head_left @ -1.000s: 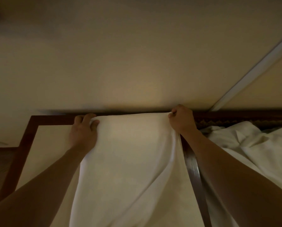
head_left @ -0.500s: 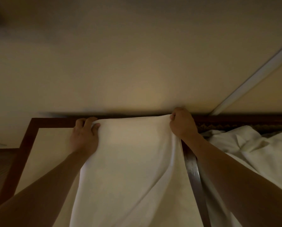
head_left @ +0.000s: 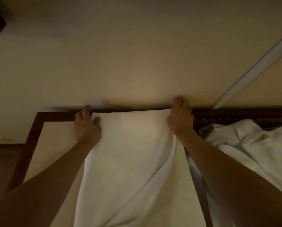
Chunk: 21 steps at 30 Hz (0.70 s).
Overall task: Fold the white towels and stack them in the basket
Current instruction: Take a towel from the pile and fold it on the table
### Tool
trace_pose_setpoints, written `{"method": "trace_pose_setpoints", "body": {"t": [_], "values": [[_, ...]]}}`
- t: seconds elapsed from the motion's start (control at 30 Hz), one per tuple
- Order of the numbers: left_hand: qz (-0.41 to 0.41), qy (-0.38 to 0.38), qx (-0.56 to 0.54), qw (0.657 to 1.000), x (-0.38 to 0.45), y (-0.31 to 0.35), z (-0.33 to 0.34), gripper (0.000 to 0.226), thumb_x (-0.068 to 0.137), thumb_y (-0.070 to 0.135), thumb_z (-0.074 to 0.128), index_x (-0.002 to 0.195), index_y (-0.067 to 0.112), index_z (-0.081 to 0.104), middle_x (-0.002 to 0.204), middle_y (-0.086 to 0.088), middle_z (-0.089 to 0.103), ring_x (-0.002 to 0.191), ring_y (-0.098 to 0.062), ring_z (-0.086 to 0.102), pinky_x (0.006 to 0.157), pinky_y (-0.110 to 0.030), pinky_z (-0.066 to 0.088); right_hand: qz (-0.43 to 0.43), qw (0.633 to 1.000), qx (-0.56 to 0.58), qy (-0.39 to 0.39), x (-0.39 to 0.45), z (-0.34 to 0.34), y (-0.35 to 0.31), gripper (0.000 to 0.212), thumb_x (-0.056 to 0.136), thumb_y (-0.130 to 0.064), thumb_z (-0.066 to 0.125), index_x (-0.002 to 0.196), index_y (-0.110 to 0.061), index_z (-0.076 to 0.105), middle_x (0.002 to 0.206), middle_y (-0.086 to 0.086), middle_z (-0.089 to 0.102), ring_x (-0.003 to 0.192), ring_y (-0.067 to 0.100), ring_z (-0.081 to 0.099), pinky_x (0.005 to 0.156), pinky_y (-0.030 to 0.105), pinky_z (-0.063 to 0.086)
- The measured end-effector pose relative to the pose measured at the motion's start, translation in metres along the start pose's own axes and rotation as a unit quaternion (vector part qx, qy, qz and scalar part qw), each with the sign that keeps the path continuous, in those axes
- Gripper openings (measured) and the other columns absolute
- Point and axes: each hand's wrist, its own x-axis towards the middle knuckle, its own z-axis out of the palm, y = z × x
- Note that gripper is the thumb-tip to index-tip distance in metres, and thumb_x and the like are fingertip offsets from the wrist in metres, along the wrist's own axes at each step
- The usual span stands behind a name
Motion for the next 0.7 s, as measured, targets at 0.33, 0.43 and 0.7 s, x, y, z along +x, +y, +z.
{"method": "trace_pose_setpoints", "body": {"t": [0.33, 0.43, 0.7], "values": [[0.148, -0.119, 0.255, 0.948, -0.068, -0.005, 0.016, 0.075, 0.093, 0.074, 0.005, 0.160, 0.039, 0.002, 0.170, 0.004, -0.008, 0.156, -0.026, 0.000, 0.120, -0.064, 0.009, -0.074, 0.986, -0.045, -0.145, -0.050, 0.026, 0.028, 0.071, 0.099, -0.066, 0.005, 0.160, -0.032, -0.008, 0.168, -0.010, -0.014, 0.155, 0.025, -0.012, 0.116, 0.070, -0.006], [0.155, -0.136, 0.257, 0.944, -0.065, -0.001, 0.014, 0.075, 0.095, 0.075, 0.007, 0.159, 0.038, -0.002, 0.169, 0.005, -0.012, 0.156, -0.026, -0.004, 0.121, -0.062, 0.006, -0.012, 0.987, -0.068, -0.149, -0.042, 0.022, 0.040, 0.067, 0.101, -0.061, 0.004, 0.160, -0.030, -0.007, 0.168, -0.010, -0.012, 0.154, 0.030, -0.015, 0.112, 0.075, -0.011], [0.123, -0.204, 0.049, 0.970, -0.091, 0.010, -0.045, 0.046, 0.101, 0.045, 0.052, 0.146, 0.032, 0.048, 0.163, 0.009, 0.029, 0.147, -0.016, 0.032, 0.122, -0.039, 0.023, -0.040, 0.996, 0.015, -0.080, -0.121, 0.003, 0.000, 0.064, 0.105, -0.050, 0.024, 0.161, -0.023, 0.007, 0.169, 0.001, -0.011, 0.154, 0.031, -0.014, 0.115, 0.070, -0.003]]}}
